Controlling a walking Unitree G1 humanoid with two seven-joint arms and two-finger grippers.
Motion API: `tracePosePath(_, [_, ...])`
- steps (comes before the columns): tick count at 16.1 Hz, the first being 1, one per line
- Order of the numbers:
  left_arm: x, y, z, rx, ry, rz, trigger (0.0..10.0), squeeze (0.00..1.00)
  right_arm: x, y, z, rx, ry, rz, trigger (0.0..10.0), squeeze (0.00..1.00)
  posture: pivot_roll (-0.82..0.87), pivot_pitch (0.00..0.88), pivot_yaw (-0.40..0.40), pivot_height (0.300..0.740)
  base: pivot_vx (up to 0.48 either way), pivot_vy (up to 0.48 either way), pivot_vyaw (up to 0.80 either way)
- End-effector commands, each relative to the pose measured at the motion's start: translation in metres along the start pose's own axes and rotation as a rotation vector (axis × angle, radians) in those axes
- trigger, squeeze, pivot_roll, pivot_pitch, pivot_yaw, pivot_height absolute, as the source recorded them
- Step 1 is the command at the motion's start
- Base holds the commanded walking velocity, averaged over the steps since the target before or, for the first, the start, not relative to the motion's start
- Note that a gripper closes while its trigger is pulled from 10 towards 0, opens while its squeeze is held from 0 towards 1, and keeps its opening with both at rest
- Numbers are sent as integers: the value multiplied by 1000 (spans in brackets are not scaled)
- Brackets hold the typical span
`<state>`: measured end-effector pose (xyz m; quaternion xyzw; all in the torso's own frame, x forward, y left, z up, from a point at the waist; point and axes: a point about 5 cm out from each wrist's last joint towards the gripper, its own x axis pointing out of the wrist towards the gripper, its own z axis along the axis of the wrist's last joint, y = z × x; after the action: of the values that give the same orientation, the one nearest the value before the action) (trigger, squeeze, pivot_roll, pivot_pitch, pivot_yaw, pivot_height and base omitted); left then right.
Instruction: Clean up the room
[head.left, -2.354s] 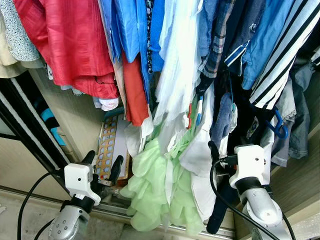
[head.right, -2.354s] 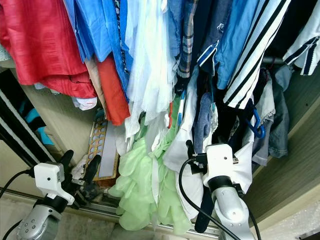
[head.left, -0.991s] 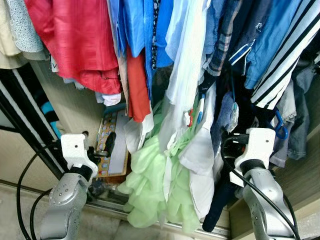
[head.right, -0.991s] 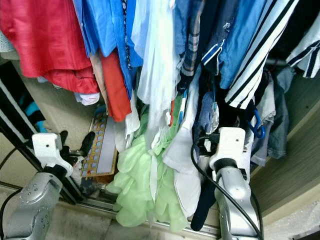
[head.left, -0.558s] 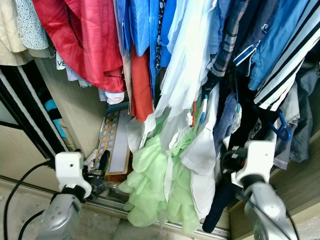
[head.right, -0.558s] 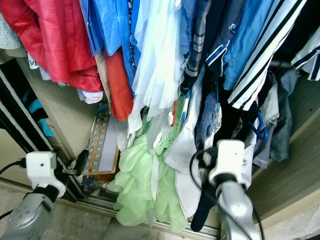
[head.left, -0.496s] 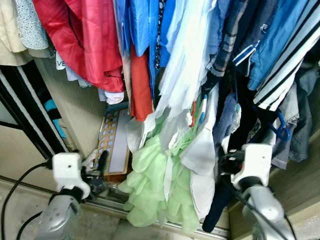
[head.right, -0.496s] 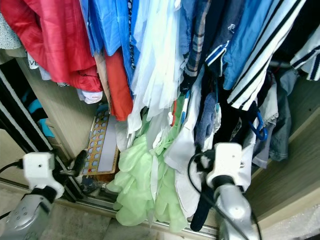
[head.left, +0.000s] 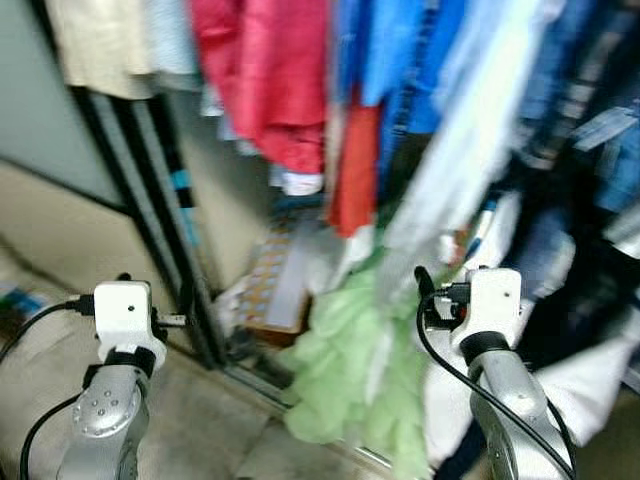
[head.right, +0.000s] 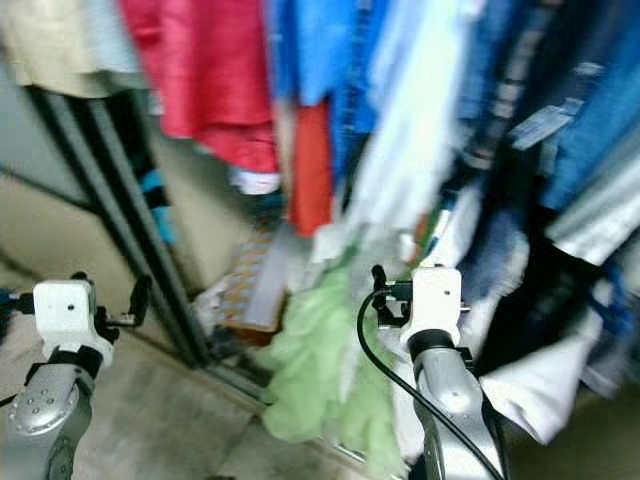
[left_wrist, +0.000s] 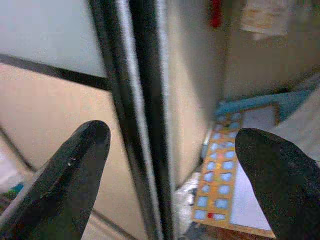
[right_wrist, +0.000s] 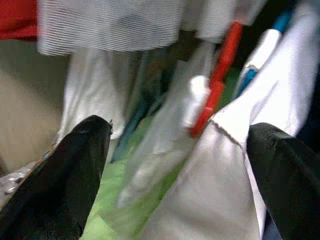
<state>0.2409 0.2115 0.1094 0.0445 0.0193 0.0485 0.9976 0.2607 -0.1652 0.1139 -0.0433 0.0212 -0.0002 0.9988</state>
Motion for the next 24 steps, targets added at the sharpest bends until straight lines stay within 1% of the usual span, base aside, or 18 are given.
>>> tracePosePath(1, [0,2,-1,-11,13,15,10000,0,0,-1,-2,-10,5,-10,10000,0,13,47,-32,740,0,0,800])
tracePosePath(3, [1,2,-3,-32,25,23,10000,0,1,-2,-3,-11,7,-8,10000,0,10,49,-34,740,0,0,800])
tracePosePath(5, [1,-1,-6,-40,32,30,10000,0,1,-2,-7,-30,17,-5,10000,0,2,28,-38,740,0,0,800])
tracePosePath(6, [1,-6,-11,-77,47,39,10000,0,2,-3,-11,-54,23,-4,10000,0,-4,2,-40,740,0,0,800])
tracePosePath(7, [3,-11,-12,-88,50,43,10000,0,5,-5,-14,-58,30,-9,10000,0,-6,0,-47,740,0,0,800])
tracePosePath(8, [6,-17,-13,-97,43,37,10000,0,7,-6,-18,-47,45,-23,10000,0,-4,0,-50,740,0,0,800])
tracePosePath(9, [10,-20,-11,-84,14,19,10000,0,5,-7,-18,-44,47,-29,10000,0,-7,0,-49,740,0,0,800])
tracePosePath(11, [13,-22,-11,-77,17,14,10000,0,-9,-12,-20,-39,51,-39,10000,0,-20,0,-39,740,0,0,0])
tracePosePath(12, [14,-21,-12,-60,10,5,10000,0,-21,-15,-26,-65,69,-33,10000,0,-32,0,-26,740,0,0,0])
tracePosePath(13, [14,-22,-13,-57,15,-4,10000,0,-41,-21,-38,-68,119,-36,10000,0,-37,0,-17,740,0,0,0])
tracePosePath(15, [14,-23,-17,-54,21,-19,10000,0,-61,-30,-53,-82,192,-34,10000,0,-51,0,-12,740,0,0,0])
tracePosePath(16, [15,-23,-19,-53,27,-27,10000,0,-66,-32,-57,-77,217,-35,10000,0,-61,0,-10,740,0,0,0])
tracePosePath(17, [16,-26,-22,-52,30,-35,10000,0,-69,-34,-60,-100,217,-11,10000,0,-76,0,-8,740,0,0,0])
tracePosePath(19, [20,-34,-21,-69,17,-52,10000,0,-67,-32,-55,-139,171,33,10000,0,-83,0,-4,740,0,0,0])
tracePosePath(20, [22,-40,-19,-84,2,-66,10000,0,-61,-29,-50,-171,125,62,10000,0,-83,0,-2,740,0,0,800])
tracePosePath(21, [22,-43,-19,-86,-2,-71,10000,0,-56,-27,-49,-169,107,66,10000,0,-81,0,-1,740,0,0,800])
tracePosePath(22, [21,-44,-19,-87,-4,-74,10000,0,-51,-25,-46,-150,93,60,10000,0,-75,0,-1,740,0,0,800])
tracePosePath(24, [19,-39,-21,-66,-13,-61,10000,0,-40,-20,-38,-160,33,79,10000,0,-68,0,1,740,0,0,800])
